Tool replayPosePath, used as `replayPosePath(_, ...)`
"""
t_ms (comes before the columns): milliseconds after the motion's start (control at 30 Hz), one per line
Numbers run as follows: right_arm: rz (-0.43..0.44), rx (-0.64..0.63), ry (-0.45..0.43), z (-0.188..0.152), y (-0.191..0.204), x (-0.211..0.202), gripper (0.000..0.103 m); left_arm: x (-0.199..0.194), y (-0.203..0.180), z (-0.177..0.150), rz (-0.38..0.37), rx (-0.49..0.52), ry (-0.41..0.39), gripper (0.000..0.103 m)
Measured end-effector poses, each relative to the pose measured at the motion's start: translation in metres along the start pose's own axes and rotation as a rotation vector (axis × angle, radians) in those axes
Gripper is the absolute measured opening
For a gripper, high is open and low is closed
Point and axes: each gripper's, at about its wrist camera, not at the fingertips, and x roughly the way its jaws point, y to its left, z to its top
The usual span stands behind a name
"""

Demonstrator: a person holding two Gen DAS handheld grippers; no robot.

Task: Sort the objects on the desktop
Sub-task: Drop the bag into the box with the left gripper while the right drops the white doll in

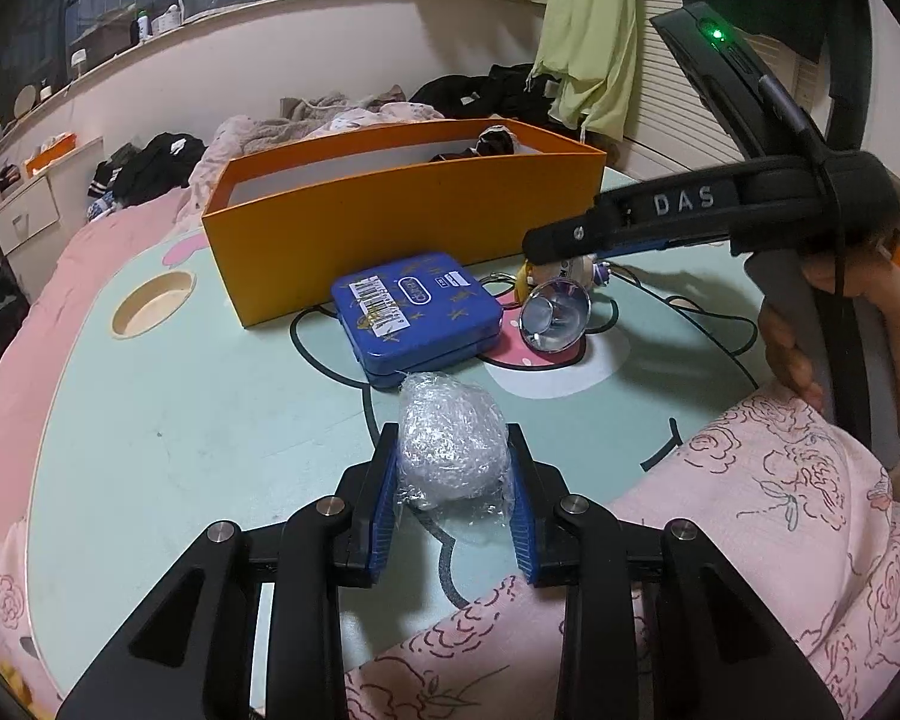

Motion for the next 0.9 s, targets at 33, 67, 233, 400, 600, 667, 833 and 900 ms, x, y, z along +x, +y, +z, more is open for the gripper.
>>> replayPosePath(33, -0.003, -0.011, -0.004, -0.002, 0.001, 0.0, 0.065, 0.0, 0.0, 0.0, 0.0, 0.0, 0.0, 0.033)
replayPosePath(67, -0.007, -0.022, -0.006, -0.001, 0.003, 0.0, 0.066, 0.0, 0.0, 0.0, -0.001, 0.0, 0.0, 0.033)
replayPosePath(233, -0.107, -0.136, 0.007, -0.012, 0.018, 0.012, 0.039, 0.0, 0.0, 0.0, 0.0, 0.0, -0.001, 0.033)
replayPosePath(400, -0.023, -0.044, -0.064, -0.014, -0.002, -0.002, 0.04, -0.002, 0.001, 0.0, -0.009, -0.008, -0.007, 0.033)
replayPosePath(600, 0.037, -0.004, -0.181, -0.018, -0.015, -0.041, 0.04, -0.017, 0.002, 0.011, -0.041, -0.014, -0.053, 0.033)
replayPosePath(667, 0.055, 0.002, -0.208, -0.013, -0.014, -0.052, 0.04, -0.023, 0.003, 0.024, -0.061, -0.015, -0.08, 0.033)
replayPosePath(833, 0.059, -0.004, -0.27, 0.015, -0.01, -0.073, 0.04, -0.03, 0.01, 0.07, -0.067, -0.003, -0.149, 0.033)
replayPosePath(900, 0.058, -0.002, -0.283, 0.03, -0.01, -0.075, 0.04, -0.024, 0.016, 0.092, -0.08, -0.02, -0.158, 0.033)
